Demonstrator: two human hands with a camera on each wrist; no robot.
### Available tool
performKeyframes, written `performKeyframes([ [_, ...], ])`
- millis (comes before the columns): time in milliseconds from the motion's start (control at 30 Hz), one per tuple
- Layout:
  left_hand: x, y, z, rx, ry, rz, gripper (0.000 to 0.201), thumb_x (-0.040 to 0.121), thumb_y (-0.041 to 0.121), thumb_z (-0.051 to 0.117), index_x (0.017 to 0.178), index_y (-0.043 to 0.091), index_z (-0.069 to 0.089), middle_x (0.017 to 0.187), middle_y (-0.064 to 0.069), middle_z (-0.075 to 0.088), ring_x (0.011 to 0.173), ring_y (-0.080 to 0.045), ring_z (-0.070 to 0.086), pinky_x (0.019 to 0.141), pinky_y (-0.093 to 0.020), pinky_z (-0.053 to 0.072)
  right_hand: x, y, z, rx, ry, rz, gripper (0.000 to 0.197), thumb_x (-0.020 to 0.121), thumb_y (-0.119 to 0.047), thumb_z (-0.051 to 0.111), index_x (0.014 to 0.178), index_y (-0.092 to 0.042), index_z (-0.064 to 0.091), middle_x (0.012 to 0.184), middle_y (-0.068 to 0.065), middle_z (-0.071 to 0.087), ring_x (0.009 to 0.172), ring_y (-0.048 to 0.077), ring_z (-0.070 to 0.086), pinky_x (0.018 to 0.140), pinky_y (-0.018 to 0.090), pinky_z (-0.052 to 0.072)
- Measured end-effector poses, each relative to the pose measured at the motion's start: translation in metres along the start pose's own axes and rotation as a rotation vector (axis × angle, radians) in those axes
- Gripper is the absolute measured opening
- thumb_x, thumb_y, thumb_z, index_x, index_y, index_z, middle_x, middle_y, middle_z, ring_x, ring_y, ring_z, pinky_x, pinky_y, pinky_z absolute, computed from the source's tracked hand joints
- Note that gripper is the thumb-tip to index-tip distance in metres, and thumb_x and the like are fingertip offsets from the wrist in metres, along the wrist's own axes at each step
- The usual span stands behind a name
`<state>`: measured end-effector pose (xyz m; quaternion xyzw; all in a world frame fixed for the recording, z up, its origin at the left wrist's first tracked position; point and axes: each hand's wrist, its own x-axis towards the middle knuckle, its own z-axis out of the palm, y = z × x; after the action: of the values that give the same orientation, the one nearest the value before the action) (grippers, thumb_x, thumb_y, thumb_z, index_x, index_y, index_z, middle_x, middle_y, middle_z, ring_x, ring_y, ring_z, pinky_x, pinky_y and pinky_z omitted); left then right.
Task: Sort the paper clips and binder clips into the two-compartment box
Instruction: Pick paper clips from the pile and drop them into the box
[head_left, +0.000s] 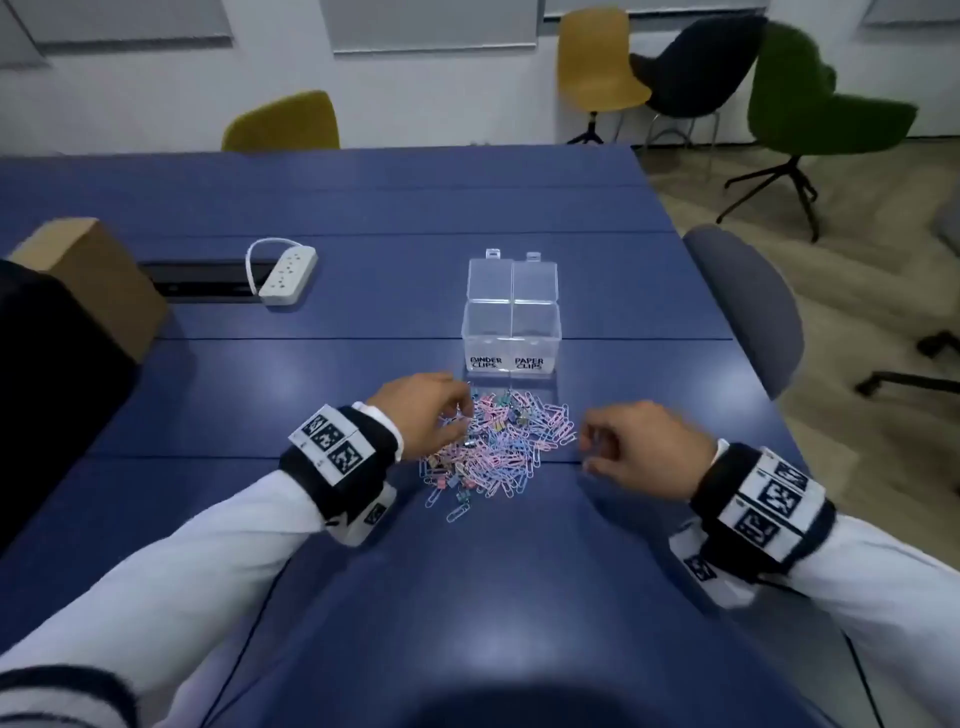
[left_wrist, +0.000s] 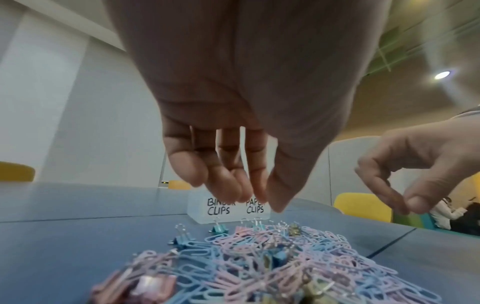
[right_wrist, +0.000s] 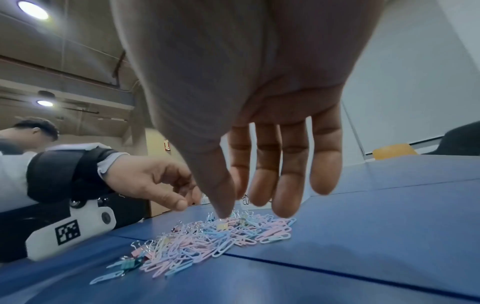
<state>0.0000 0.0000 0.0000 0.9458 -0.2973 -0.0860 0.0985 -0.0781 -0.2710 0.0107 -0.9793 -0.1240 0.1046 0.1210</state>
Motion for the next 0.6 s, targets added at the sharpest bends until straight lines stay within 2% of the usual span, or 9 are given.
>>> performKeyframes([
  [100,0.002,0.010,0.006,0.025,-0.024,0.023,0.023,0.087,0.034,0.059,0.109,0.026,0.058,0.102,0.008,0.055,0.079,-0.009,0.049,0.071,-0.025,0.041,0.008,-0.014,0.005,-0.007,0.073,-0.023,0.016,0.077,-0.033,0.064,0.092,-0.030,0.061,0.078,-0.014,0.061,0.077,0.011,0.057,0.067,0.024,0.043],
  [200,-0.002,0.016,0.016,0.018,-0.100,0.013,0.027,0.087,0.028,0.062,0.113,0.025,0.057,0.110,0.004,0.059,0.083,-0.011,0.049,0.077,-0.027,0.046,0.014,-0.028,0.017,-0.021,0.035,-0.024,0.016,0.079,-0.034,0.065,0.095,-0.031,0.063,0.083,-0.011,0.061,0.083,0.013,0.059,0.069,0.024,0.043],
  [267,-0.007,0.016,0.017,0.013,-0.106,-0.002,0.028,0.086,0.027,0.062,0.114,0.026,0.057,0.112,0.003,0.061,0.084,-0.012,0.051,0.080,-0.030,0.049,0.016,-0.035,0.025,-0.059,0.025,-0.044,0.019,0.080,-0.035,0.065,0.098,-0.030,0.063,0.094,-0.007,0.063,0.090,0.015,0.060,0.073,0.027,0.047],
  [367,-0.017,0.020,0.012,-0.015,-0.090,-0.012,0.031,0.086,0.024,0.062,0.117,0.026,0.058,0.115,0.001,0.062,0.087,-0.016,0.060,0.085,-0.036,0.052,0.019,-0.048,0.029,-0.082,0.061,-0.053,0.025,0.082,-0.032,0.063,0.107,-0.029,0.064,0.108,-0.003,0.062,0.102,0.018,0.058,0.080,0.029,0.045],
  [467,-0.029,0.020,0.011,-0.014,-0.045,-0.005,0.031,0.087,0.023,0.061,0.118,0.025,0.058,0.117,0.000,0.061,0.096,-0.019,0.061,0.088,-0.035,0.051,0.021,-0.057,0.034,-0.103,0.059,-0.063,0.035,0.085,-0.032,0.064,0.119,-0.029,0.060,0.120,-0.001,0.057,0.113,0.020,0.053,0.090,0.035,0.046],
  [600,-0.040,0.023,0.012,-0.013,-0.039,0.014,0.030,0.088,0.024,0.060,0.118,0.024,0.059,0.119,0.000,0.061,0.100,-0.019,0.060,0.090,-0.035,0.050,0.020,-0.070,0.038,-0.156,0.005,-0.054,0.029,0.088,-0.029,0.059,0.118,-0.027,0.061,0.118,0.004,0.057,0.110,0.025,0.055,0.091,0.041,0.050],
])
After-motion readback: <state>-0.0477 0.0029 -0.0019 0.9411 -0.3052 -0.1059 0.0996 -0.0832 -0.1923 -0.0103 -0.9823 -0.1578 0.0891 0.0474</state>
